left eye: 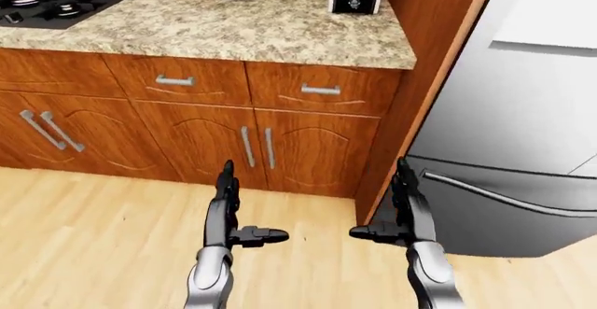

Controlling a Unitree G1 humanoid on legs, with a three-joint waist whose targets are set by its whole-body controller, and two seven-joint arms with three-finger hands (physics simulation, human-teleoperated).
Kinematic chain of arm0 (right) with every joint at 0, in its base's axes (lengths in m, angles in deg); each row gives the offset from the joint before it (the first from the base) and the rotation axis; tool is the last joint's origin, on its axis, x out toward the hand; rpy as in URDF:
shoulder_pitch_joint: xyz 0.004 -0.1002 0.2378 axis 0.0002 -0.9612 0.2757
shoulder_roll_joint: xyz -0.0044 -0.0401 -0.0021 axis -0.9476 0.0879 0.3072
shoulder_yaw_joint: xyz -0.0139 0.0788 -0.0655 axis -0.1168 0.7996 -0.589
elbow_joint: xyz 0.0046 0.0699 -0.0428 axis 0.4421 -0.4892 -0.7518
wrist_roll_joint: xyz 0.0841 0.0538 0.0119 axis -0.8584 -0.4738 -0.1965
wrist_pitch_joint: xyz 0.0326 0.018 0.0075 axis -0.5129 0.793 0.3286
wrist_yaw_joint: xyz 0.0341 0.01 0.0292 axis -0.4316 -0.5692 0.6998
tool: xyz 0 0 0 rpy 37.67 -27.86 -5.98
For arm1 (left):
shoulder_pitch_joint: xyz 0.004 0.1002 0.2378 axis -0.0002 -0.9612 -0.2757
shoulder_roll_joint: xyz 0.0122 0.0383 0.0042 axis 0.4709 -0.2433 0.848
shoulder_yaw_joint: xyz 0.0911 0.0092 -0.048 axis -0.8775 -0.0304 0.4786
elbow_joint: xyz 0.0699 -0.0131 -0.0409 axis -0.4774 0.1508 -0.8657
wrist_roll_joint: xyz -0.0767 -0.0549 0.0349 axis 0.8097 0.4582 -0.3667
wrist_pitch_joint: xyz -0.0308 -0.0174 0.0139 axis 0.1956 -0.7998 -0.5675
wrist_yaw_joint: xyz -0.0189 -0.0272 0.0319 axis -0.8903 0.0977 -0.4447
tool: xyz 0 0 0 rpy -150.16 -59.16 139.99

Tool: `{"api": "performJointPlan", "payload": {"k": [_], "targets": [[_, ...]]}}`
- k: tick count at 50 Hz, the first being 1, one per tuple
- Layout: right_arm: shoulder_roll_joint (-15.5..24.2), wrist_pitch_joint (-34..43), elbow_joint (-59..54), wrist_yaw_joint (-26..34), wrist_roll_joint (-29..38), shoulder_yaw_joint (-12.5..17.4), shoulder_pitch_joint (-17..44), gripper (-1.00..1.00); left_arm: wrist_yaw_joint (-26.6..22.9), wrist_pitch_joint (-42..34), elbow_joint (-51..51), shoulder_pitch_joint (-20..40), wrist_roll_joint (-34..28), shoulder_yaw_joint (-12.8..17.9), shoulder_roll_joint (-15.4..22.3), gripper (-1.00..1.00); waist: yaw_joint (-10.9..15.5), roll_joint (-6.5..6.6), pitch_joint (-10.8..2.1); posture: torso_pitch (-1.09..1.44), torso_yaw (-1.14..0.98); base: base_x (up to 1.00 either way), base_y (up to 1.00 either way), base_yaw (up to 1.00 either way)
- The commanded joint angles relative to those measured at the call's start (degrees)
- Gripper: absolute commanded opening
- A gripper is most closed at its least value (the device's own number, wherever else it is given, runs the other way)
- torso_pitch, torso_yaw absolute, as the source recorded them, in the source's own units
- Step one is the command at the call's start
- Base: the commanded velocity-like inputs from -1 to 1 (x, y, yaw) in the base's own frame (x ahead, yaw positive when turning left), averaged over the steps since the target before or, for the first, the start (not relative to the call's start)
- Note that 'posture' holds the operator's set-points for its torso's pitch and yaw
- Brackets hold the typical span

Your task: Push down the lever of the toaster to turn it on.

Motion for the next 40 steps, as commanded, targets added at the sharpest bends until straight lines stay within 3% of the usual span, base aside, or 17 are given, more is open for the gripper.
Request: {"api": "performJointPlan", "payload": {"k": [1,7,13,20,25,31,37,38,40], "targets": [[-0.2,-2.0,3.0,0.2,-0.2,-1.0,1.4,1.0,0.4,1.4,3.7,1.0,-0.1,0.8,0.4,1.0,0.3,0.08,-1.46,0.0,0.0,0.0,0.0,0.0],[-0.1,-1.9,3.3,-0.4,1.4,-1.6,1.5,1.0,0.6,2.8,2.3,1.5,-0.8,1.0,0.6,1.0,0.1,0.54,-2.14,0.0,0.0,0.0,0.0,0.0],[-0.5,0.0,6.6,-0.9,2.2,-2.3,1.2,1.0,1.9,-2.1,5.5,1.0,0.2,1.2,0.3,1.0,0.3,0.36,-2.64,0.0,0.0,0.0,0.0,0.0],[-0.8,14.9,19.3,-0.3,2.0,-2.9,3.3,1.0,2.9,-12.3,12.9,3.9,-0.3,2.4,1.3,1.0,0.4,0.2,-2.58,0.0,0.0,0.0,0.0,0.0],[-0.1,27.6,27.2,-0.2,1.2,-2.0,9.1,1.0,3.4,-25.9,20.9,10.9,2.1,4.6,2.7,1.0,0.4,0.25,-2.78,0.0,0.0,0.0,0.0,0.0],[1.1,42.4,33.6,0.0,0.7,-1.5,19.0,1.0,4.9,-41.3,24.4,24.6,5.4,7.3,6.5,1.0,0.5,0.52,-2.64,0.0,0.0,0.0,0.0,0.0],[3.4,55.1,37.0,-1.1,-1.6,1.0,30.4,1.0,7.8,-47.7,20.5,37.8,8.2,9.5,11.0,1.0,0.5,0.7,-2.18,0.0,0.0,0.0,0.0,0.0],[3.8,56.3,36.7,-1.4,-2.0,1.2,32.5,1.0,8.6,-49.9,20.5,40.4,9.2,10.0,11.6,1.0,0.4,0.94,-3.14,0.0,0.0,0.05,0.0,0.0],[4.8,59.0,36.0,-2.1,-2.9,1.8,36.8,1.0,9.5,-51.4,18.6,44.5,10.5,10.2,13.1,1.0,0.4,1.32,-1.86,0.0,0.0,0.12,0.0,0.0]]}}
